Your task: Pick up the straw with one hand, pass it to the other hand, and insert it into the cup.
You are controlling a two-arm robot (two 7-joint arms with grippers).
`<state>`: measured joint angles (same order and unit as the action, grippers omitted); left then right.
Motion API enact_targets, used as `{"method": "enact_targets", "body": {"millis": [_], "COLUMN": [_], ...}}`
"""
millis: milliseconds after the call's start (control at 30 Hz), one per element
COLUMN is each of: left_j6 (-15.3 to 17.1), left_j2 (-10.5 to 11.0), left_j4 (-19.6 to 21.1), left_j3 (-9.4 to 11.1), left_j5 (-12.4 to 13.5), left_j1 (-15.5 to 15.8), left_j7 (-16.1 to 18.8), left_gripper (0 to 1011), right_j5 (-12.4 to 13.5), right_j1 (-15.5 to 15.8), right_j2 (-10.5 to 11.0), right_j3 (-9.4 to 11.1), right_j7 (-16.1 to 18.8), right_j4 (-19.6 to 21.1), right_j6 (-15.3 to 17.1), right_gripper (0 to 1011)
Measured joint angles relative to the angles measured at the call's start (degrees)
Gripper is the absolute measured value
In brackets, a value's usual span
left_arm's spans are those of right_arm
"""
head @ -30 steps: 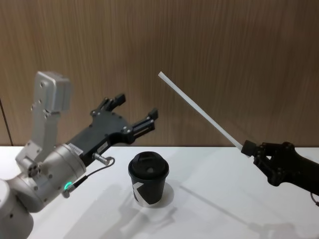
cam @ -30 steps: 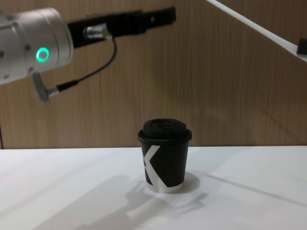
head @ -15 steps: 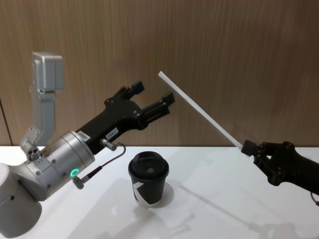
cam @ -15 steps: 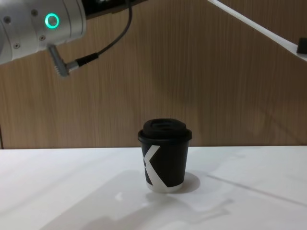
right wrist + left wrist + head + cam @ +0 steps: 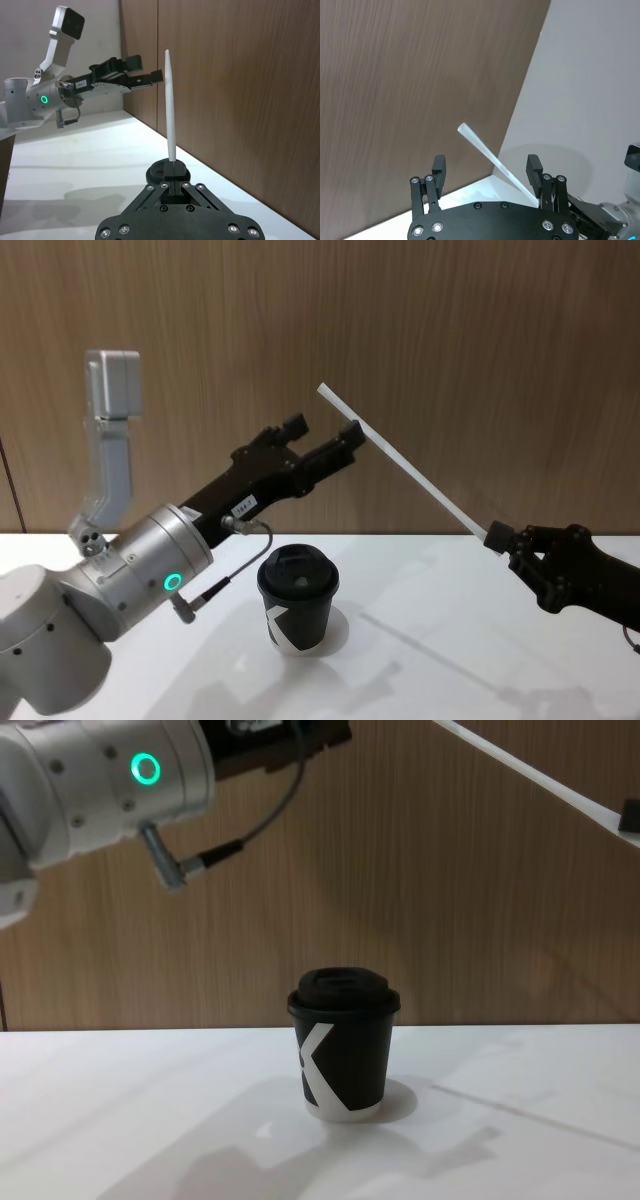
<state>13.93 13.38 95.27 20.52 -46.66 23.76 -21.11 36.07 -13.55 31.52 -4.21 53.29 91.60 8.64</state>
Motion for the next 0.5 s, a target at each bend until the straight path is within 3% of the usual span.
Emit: {"method": "enact_targets", "body": {"millis": [500], "left_j6": [1.35], "left_j2": [-4.46], "left_j4": [-6.92], "left_j3": [1.50], "left_j5": [-3.73], "left_j1": [2.49], "left_j7": [1.11], "left_gripper": [1003], "right_j5": [0.00], "right_j1": [0.00], "right_j2": [0.00], "right_j3": [0.00], "right_j7": [0.00], "right_j4": [0.00], "right_j6": [0.00], "right_gripper": [0]}}
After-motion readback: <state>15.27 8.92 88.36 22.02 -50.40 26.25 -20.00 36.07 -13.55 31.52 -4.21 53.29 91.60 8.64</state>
